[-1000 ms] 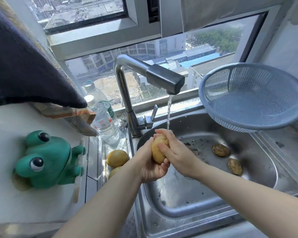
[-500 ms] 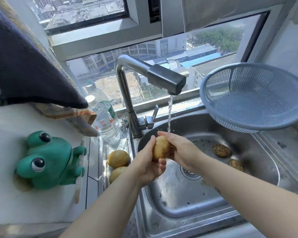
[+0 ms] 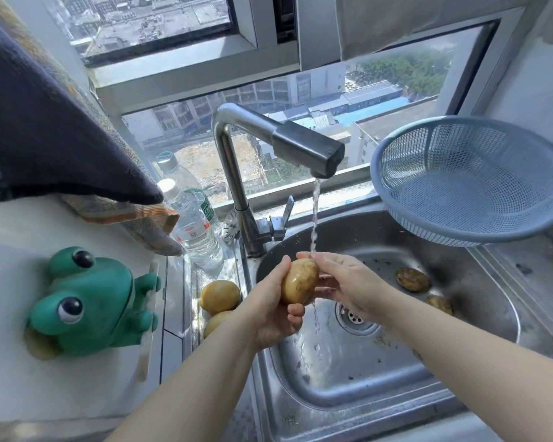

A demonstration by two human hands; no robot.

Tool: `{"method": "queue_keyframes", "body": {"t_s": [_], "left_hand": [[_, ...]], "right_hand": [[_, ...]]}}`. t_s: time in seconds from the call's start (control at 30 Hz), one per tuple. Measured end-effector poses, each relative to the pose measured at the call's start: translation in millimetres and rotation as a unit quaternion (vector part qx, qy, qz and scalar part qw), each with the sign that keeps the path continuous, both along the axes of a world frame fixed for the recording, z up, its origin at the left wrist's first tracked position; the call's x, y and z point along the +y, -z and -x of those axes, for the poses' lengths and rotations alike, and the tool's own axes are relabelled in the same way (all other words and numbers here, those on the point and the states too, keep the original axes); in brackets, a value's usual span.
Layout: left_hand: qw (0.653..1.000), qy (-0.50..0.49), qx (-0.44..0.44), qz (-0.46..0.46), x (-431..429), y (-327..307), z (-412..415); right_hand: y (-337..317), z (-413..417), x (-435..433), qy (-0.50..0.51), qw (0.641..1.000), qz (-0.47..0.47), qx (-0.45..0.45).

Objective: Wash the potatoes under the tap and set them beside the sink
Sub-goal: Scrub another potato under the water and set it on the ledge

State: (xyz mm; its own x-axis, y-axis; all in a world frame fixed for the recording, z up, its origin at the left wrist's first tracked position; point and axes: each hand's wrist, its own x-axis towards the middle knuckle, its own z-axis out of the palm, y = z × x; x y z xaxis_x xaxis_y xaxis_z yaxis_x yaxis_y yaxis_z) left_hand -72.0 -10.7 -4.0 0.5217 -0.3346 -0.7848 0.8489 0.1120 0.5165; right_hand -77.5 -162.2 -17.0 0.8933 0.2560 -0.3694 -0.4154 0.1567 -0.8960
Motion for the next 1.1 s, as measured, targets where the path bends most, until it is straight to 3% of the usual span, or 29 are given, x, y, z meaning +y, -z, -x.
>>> {"method": "queue_keyframes", "body": {"t_s": [0.07, 0.13, 0.23, 0.33, 0.43, 0.53, 0.8, 0.93, 1.1], "left_hand": [[1.000, 0.006, -0.006, -0.006, 0.5, 0.9, 1.3], [1.000, 0.006, -0.010, -0.010, 0.3, 1.2, 2.1], [1.000, 0.008, -0.020, -0.015, -0.4, 0.3, 1.8], [0.999, 0.011, -0.031, -0.026, -1.4, -2.0, -0.6], [0.999, 0.013, -0.035, -0.026, -3.1, -4.7, -1.5], [0.999, 0.016, -0.042, -0.018, -7.4, -7.5, -0.2], [0.999, -0.040, 0.024, 0.028, -3.8, -4.6, 0.3], [0.998, -0.054, -0.039, -0.006, -7.2, -2.9, 4.4], [0.996, -0.047, -0.059, -0.042, -8.5, -4.9, 5.0]], "right_hand": [[-5.1, 0.5, -3.9, 0.012, 0.989, 0.139, -0.048], [-5.4, -0.7, -8.5, 0.065, 0.955, 0.268, -0.111], [-5.3, -1.2, -9.9, 0.087, 0.926, 0.322, -0.177], [-7.2, -1.9, -7.9, 0.103, 0.934, 0.297, -0.168], [-10.7, -0.8, -0.4, 0.077, 0.978, 0.161, -0.105], [-11.4, 4.3, 14.5, 0.034, 0.994, 0.073, -0.073], [-10.0, 13.4, 31.0, 0.027, 0.974, 0.161, -0.155], [-14.2, 4.3, 40.6, 0.115, 0.992, 0.046, -0.029], [-15.6, -4.3, 39.2, 0.154, 0.983, -0.068, 0.075]]}}
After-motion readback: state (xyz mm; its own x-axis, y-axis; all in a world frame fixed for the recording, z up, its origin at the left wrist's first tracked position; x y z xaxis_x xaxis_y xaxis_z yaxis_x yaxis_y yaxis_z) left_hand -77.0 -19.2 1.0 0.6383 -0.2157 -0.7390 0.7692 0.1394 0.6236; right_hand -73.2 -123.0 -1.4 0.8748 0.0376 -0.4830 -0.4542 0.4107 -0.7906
